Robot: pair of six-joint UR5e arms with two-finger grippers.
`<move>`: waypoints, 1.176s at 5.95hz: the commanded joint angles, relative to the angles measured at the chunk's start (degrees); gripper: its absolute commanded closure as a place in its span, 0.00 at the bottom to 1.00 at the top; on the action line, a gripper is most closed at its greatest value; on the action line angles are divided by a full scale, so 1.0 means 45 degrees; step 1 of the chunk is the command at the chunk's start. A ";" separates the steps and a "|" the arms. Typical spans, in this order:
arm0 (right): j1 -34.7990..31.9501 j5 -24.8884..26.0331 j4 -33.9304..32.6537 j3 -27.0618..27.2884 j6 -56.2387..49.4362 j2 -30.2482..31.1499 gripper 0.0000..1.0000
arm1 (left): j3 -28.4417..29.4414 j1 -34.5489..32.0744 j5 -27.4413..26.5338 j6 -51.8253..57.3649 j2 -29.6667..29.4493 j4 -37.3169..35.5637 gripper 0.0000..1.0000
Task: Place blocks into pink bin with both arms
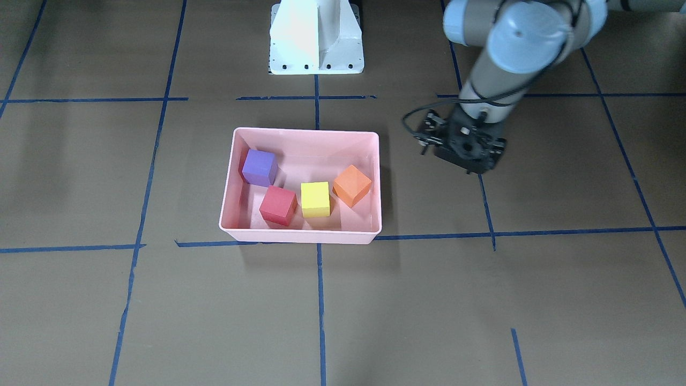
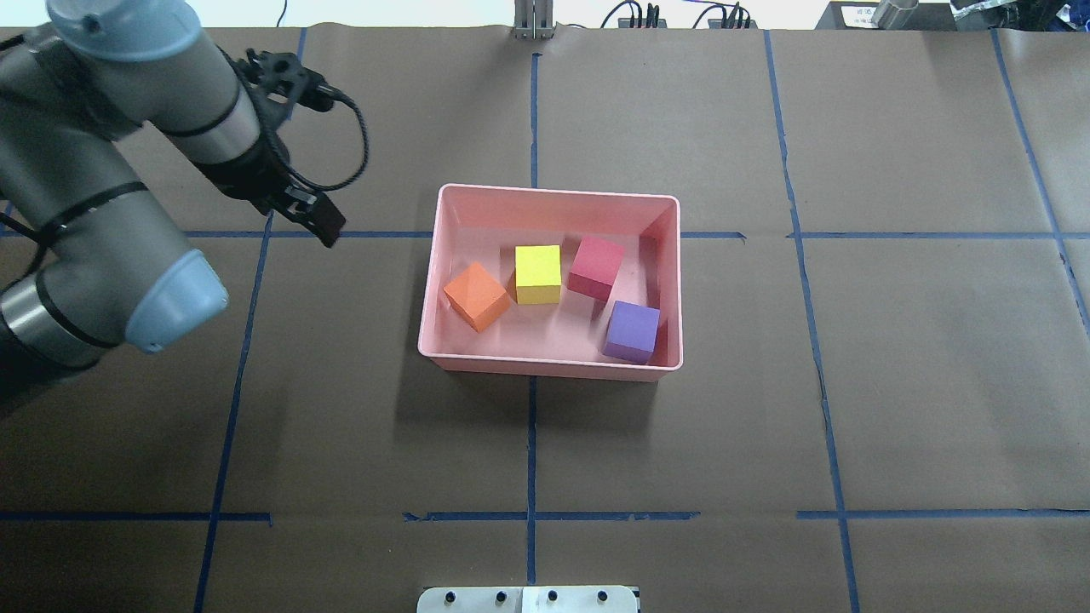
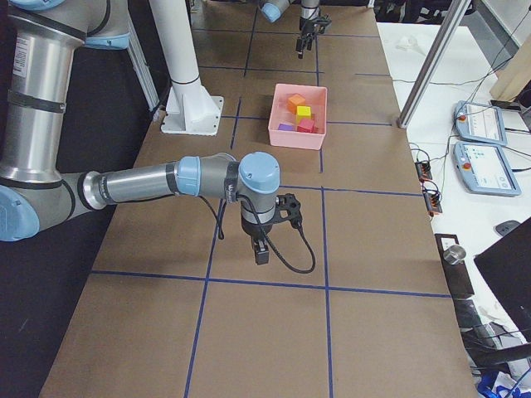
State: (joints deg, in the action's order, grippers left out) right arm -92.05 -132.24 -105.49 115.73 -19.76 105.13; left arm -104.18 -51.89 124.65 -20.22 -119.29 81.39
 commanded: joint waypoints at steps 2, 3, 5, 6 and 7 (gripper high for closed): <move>-0.0678 0.0011 -0.0014 -0.0443 0.0192 0.0328 0.00 | 0.0143 -0.4135 0.1741 0.4740 0.3584 0.0058 0.00; -0.0678 -0.0009 -0.0014 -0.0483 0.0192 0.0328 0.00 | 0.0395 -0.5776 0.1791 0.6275 0.4740 0.0059 0.00; -0.0697 -0.0009 -0.0014 -0.0639 0.0192 0.0348 0.00 | 0.1507 -0.7312 0.1830 0.8359 0.6537 0.0194 0.00; -0.0697 0.0010 0.0005 -0.0639 0.0347 0.0290 0.00 | 0.1530 -0.7451 0.1772 0.8361 0.7109 0.0196 0.00; -0.0659 0.0011 0.0025 -0.0620 0.0870 0.0173 0.00 | 0.1530 -0.8516 0.1830 0.8381 0.7443 0.0254 0.00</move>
State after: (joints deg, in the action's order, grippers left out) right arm -95.12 -132.21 -105.47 112.92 -17.62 106.33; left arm -97.48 -86.62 132.76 17.20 -87.82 82.30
